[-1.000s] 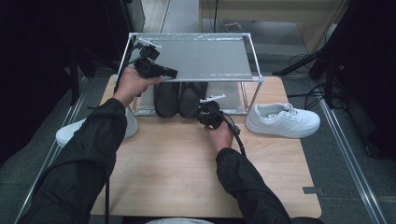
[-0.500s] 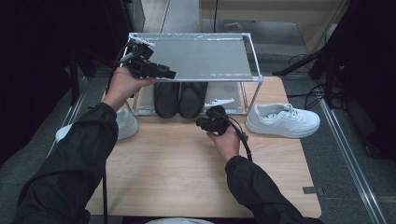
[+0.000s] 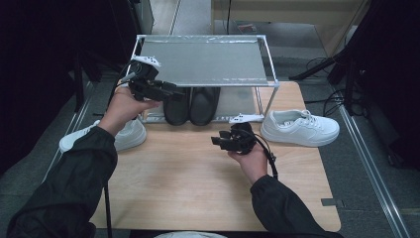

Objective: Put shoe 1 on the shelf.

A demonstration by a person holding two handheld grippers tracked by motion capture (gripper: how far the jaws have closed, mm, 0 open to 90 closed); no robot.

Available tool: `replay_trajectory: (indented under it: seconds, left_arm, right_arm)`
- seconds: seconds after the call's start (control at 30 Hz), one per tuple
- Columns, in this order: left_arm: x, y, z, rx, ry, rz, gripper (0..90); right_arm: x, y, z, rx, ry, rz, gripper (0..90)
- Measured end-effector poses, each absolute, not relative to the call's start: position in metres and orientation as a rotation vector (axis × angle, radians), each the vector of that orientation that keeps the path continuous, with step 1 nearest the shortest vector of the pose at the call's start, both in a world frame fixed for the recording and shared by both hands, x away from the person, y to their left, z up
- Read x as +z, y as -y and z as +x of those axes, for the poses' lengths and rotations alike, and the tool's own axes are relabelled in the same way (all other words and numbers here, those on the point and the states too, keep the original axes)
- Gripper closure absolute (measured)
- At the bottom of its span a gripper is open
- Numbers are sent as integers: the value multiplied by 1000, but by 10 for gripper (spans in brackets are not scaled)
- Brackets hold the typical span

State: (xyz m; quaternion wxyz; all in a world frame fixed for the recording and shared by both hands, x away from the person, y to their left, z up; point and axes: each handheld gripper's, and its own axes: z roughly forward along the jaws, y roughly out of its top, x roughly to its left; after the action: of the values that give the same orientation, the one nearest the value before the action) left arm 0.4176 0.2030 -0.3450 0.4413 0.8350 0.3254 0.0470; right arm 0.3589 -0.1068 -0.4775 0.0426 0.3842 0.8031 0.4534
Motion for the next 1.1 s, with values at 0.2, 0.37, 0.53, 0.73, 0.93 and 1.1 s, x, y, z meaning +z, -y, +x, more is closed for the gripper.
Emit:
replay_trajectory:
  seconds: [0.2,0.37,0.53,0.73,0.93,1.1]
  left_arm:
    - [-356,-208,406,120,-795,2074,374]
    - [-369,-212,397,117,-803,2070,371]
    - [-383,-213,387,113,-786,2082,376]
    - [-397,-217,370,98,-780,2070,390]
    - [-408,-225,357,83,-787,2063,477]
    - [-417,-232,350,102,-792,2050,494]
  right_arm:
    - [-472,119,352,1371,-2455,1189,514]
    - [-468,130,341,1392,-2455,1167,477]
    - [-469,137,331,1389,-2469,1159,476]
    - [-466,145,320,1386,-2471,1136,473]
    - [-463,163,310,1402,-2453,1145,464]
    - [-467,174,306,1376,-2459,1156,463]
